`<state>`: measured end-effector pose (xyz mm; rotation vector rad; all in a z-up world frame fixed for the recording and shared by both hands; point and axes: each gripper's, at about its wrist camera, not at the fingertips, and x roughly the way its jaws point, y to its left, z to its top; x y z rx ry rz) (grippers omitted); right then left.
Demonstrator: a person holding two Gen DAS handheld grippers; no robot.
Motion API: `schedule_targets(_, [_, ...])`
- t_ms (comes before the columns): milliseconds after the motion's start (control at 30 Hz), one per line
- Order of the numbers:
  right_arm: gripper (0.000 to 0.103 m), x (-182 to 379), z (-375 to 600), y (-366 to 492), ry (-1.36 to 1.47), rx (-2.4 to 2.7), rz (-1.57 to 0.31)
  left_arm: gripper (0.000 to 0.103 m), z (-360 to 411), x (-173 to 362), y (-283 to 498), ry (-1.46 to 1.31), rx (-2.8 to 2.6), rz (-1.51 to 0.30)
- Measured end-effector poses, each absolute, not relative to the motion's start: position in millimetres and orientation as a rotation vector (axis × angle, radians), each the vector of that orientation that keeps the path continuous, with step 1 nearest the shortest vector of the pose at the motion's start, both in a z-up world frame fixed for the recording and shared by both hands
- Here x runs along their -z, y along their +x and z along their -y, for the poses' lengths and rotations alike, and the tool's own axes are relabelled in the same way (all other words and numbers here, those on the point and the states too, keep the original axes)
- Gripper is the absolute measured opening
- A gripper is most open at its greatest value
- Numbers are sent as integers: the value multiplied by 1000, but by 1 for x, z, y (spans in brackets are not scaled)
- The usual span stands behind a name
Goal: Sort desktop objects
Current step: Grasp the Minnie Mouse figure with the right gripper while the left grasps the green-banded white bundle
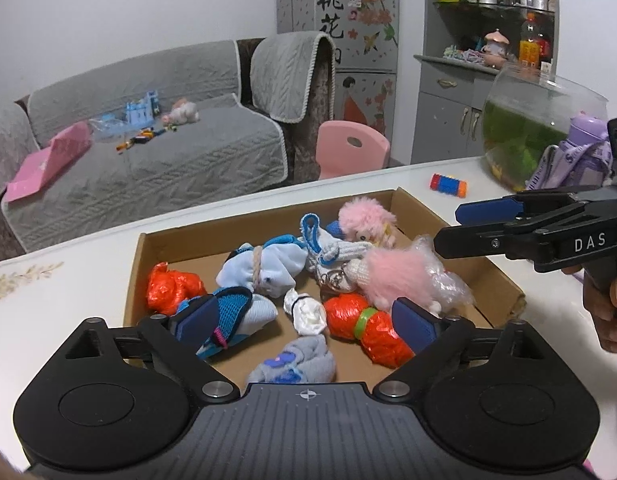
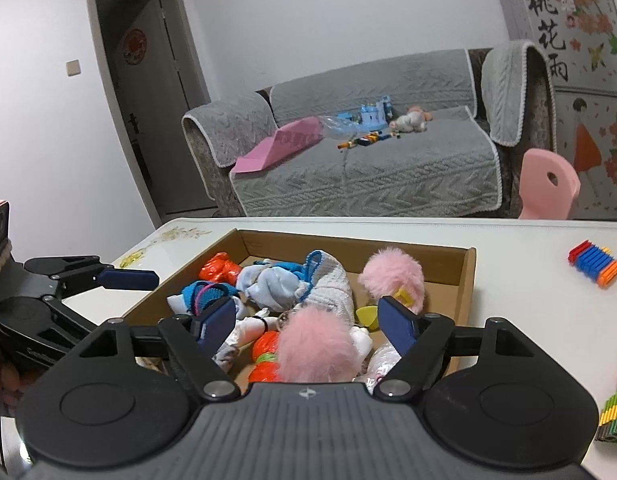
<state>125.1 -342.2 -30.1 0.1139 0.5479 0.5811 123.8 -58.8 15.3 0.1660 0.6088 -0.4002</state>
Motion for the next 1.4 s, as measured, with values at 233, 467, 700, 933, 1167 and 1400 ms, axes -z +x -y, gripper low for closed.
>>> schedule_targets(233, [81,25,327,106,41,-652,-543,96,53,-6,102,245,370,-627])
schedule_targets(467, [85,23,307,84,-57,-748,-550,98,41,-5,80,255,314,-621])
schedule_targets(700, [88,25,293,63,-112,-801,-562,100,32,5,59,215,247,-651])
schedule_targets(933, [92,42,286,50,-141,-787,-611,101,27,14,60,203,217,-683])
schedule_targets(1167, [91,48,276,46,-163,-802,-638,101,21,25,64,205,204,-716])
schedule_targets(1400, [90,55,272,49,-163,-785,-666,101,16,36,74,187,163,-761])
